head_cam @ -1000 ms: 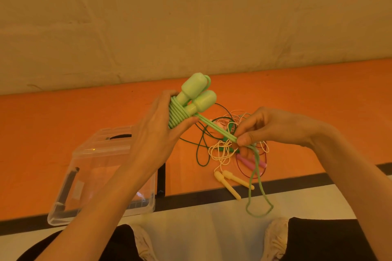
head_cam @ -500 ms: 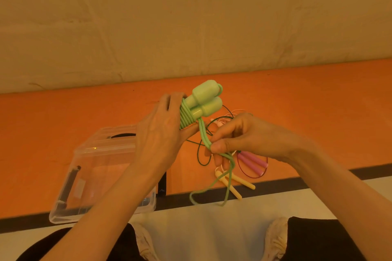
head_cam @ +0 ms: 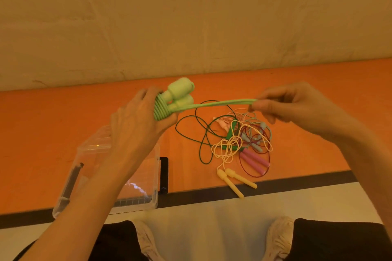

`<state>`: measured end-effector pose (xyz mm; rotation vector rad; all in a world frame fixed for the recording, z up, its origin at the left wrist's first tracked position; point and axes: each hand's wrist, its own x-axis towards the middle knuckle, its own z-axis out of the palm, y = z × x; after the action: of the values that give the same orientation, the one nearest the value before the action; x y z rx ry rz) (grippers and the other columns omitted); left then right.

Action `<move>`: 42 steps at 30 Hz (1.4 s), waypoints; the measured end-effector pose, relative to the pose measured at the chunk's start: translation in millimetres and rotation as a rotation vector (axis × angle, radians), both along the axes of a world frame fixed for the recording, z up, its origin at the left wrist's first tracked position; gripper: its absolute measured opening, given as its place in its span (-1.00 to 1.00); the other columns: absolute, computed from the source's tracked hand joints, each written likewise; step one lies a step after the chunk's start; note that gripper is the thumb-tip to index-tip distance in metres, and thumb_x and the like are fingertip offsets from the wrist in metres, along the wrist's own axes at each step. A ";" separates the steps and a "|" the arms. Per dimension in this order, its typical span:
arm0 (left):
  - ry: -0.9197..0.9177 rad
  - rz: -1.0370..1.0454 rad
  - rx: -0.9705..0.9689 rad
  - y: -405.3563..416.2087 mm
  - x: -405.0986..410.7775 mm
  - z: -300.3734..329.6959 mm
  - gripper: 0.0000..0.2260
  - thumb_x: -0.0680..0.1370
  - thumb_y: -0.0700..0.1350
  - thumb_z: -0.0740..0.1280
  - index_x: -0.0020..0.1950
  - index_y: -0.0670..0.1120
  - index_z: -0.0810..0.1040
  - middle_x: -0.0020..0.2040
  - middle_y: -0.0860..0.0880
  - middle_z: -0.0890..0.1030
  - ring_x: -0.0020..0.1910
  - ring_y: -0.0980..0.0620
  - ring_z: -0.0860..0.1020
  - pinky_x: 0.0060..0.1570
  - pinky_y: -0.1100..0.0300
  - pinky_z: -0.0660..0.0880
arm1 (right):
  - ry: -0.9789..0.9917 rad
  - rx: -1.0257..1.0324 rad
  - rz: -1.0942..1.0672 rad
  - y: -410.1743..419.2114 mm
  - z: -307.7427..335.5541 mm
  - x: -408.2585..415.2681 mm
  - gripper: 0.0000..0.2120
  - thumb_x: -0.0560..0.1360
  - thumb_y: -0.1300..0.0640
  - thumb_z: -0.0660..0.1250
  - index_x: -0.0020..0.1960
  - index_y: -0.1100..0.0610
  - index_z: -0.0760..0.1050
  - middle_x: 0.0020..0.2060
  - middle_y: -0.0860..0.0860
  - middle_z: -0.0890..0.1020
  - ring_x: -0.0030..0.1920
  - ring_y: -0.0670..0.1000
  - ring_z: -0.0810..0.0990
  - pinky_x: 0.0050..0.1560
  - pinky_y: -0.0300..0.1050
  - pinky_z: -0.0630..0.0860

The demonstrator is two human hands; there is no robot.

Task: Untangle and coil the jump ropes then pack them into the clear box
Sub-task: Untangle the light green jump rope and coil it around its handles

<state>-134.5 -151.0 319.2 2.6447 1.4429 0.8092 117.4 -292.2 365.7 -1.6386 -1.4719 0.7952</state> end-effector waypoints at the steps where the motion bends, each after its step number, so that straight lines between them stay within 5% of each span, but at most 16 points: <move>1: 0.023 -0.024 -0.012 -1.8 1.6 -0.7 -0.56 0.38 0.25 0.38 0.19 0.10 0.52 -0.03 0.05 0.57 -0.15 -0.11 0.57 -0.35 0.16 0.28 | -0.013 0.079 -0.030 1.2 2.0 -1.9 -0.79 0.38 -0.08 0.34 -0.16 0.00 0.67 -0.47 0.03 0.54 -0.45 -0.01 0.37 -0.42 -0.22 0.30; 4: 0.107 -0.089 -0.052 -7.7 7.9 -2.9 -0.56 0.35 0.24 0.43 0.19 0.16 0.56 -0.08 0.11 0.56 -0.14 0.01 0.55 -0.41 0.23 0.21 | -0.052 0.230 -0.089 8.4 1.1 -11.7 -0.83 0.43 -0.06 0.36 -0.15 0.00 0.67 -0.43 0.11 0.56 -0.42 0.03 0.42 -0.37 -0.06 0.34; 8: 0.231 -0.207 -0.134 -9.0 10.9 -1.5 -0.57 0.38 0.25 0.41 0.23 0.22 0.51 0.03 0.12 0.56 -0.04 0.04 0.54 -0.29 0.14 0.44 | -0.053 0.312 -0.153 20.9 -4.9 -18.4 -0.90 0.52 0.13 0.38 -0.14 0.07 0.66 -0.47 0.09 0.51 -0.42 -0.12 0.40 -0.39 -0.25 0.29; 14: 0.358 -0.422 -0.168 -25.8 20.5 -2.5 -0.57 0.42 0.25 0.38 0.27 0.22 0.48 0.08 0.19 0.53 -0.03 0.06 0.54 -0.35 0.21 0.24 | -0.026 0.311 -0.216 41.3 -11.7 -31.1 -0.85 0.53 0.18 0.35 -0.13 0.22 0.65 -0.45 0.10 0.50 -0.51 -0.20 0.35 -0.42 -0.42 0.24; 17: 0.307 -0.541 -0.196 -30.8 22.2 -5.3 -0.60 0.40 0.26 0.40 0.19 0.20 0.51 0.00 0.20 0.55 -0.09 0.13 0.53 -0.38 0.31 0.22 | -0.021 0.269 -0.269 49.2 -17.0 -29.1 -0.83 0.53 0.17 0.35 -0.13 0.24 0.64 -0.45 0.08 0.50 -0.56 -0.21 0.34 -0.46 -0.43 0.22; 21: 0.208 -0.618 -0.172 -36.0 20.5 -7.5 -0.62 0.36 0.31 0.36 0.10 0.21 0.46 -0.15 0.19 0.57 -0.22 0.17 0.51 -0.33 0.10 0.48 | -0.048 0.121 -0.296 53.0 -29.6 -19.1 -0.81 0.54 0.10 0.35 -0.17 0.17 0.65 -0.47 0.05 0.51 -0.59 -0.19 0.31 -0.49 -0.39 0.20; 26: 0.146 -0.624 -0.165 -43.0 21.7 -9.4 -0.56 0.34 0.38 0.29 0.09 0.19 0.39 -0.19 0.20 0.55 -0.28 0.14 0.51 -0.29 0.04 0.50 | -0.035 0.049 -0.280 51.0 -35.0 -16.7 -0.75 0.52 0.07 0.37 -0.33 -0.03 0.59 -0.47 0.06 0.56 -0.48 -0.13 0.34 -0.44 -0.22 0.25; 30: 0.028 -0.656 -0.166 -51.9 22.7 -6.1 -0.43 0.32 0.38 0.30 0.21 0.17 0.26 -0.03 0.27 0.54 -0.21 0.19 0.55 -0.27 0.03 0.52 | 0.018 -0.004 -0.233 50.0 -37.9 -16.2 -0.78 0.52 0.05 0.37 -0.31 -0.01 0.61 -0.38 0.14 0.60 -0.31 0.02 0.39 -0.24 -0.13 0.29; 35: -0.030 -0.783 -0.121 -48.9 23.1 -5.0 -0.52 0.42 0.26 0.39 0.28 0.13 0.46 0.15 0.21 0.57 -0.04 0.27 0.54 -0.18 0.14 0.51 | 0.058 -0.091 -0.210 50.3 -43.3 -14.1 -0.85 0.50 0.05 0.39 -0.24 0.00 0.63 -0.51 -0.10 0.46 -0.44 -0.03 0.26 -0.46 -0.25 0.19; 39: -0.267 -0.679 -0.266 -43.3 19.4 -3.3 -0.54 0.37 0.22 0.46 0.19 0.17 0.43 0.04 0.18 0.56 -0.05 0.15 0.56 -0.19 0.03 0.53 | 0.168 -0.089 -0.250 49.5 -47.5 -9.0 -0.93 0.42 0.05 0.45 -0.23 0.01 0.63 -0.41 -0.04 0.55 -0.44 -0.14 0.38 -0.43 -0.29 0.29; 42: -0.476 -0.527 -0.374 -33.1 16.4 -2.1 -0.56 0.40 0.21 0.41 0.19 0.10 0.40 -0.02 0.19 0.53 -0.10 0.15 0.53 -0.21 0.16 0.52 | 0.237 -0.081 -0.251 46.2 -47.9 -3.3 -0.79 0.30 -0.05 0.48 -0.15 0.04 0.65 -0.42 -0.05 0.56 -0.46 -0.13 0.34 -0.46 -0.31 0.27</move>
<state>-118.1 -184.1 317.1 2.1806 0.6587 0.9066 114.0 -246.0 317.8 -1.6839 -1.0592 0.8809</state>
